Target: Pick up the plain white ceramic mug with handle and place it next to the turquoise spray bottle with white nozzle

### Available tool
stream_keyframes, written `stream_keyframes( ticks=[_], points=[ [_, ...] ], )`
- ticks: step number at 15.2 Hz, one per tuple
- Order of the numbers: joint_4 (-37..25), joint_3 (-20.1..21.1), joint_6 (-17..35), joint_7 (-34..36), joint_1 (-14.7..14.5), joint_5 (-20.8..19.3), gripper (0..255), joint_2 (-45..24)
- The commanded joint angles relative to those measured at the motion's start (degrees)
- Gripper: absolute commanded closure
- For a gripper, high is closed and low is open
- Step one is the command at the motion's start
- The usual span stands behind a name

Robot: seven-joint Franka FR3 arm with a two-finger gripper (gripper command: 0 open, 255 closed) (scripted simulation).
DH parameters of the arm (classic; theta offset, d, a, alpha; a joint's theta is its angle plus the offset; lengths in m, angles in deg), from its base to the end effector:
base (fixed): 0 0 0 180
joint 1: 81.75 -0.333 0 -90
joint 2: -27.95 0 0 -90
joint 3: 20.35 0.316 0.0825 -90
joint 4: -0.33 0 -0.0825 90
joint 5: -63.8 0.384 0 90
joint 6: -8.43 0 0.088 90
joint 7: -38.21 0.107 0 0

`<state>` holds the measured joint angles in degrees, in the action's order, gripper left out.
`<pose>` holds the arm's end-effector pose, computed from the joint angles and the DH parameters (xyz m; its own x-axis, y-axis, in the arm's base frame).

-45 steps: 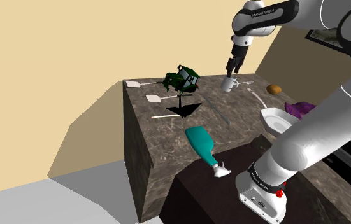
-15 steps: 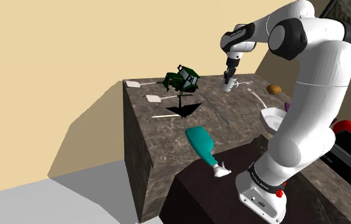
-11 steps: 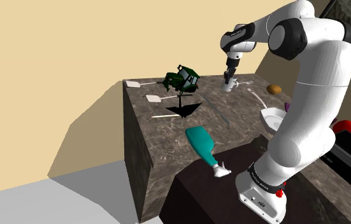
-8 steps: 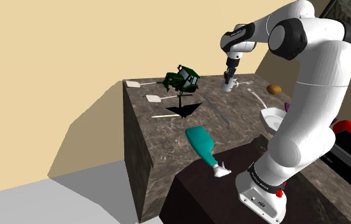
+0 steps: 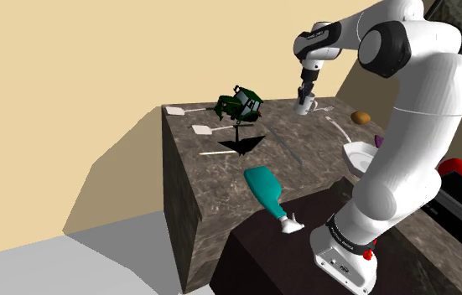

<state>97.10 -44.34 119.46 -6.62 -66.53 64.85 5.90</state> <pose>0.5145 -0.3854 0.3829 0.9798 0.1062 -0.1694 0.1118 -0.9934 0.0241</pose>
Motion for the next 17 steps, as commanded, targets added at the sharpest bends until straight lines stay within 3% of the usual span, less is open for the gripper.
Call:
stream_keyframes(
  ticks=[1,17],
  points=[
    [-1.0,-0.1,-1.4,0.0,0.0,-0.2,255,0.5],
    [-10.1,-0.6,-12.8,-0.5,0.0,-1.1,255,2.9]
  ],
)
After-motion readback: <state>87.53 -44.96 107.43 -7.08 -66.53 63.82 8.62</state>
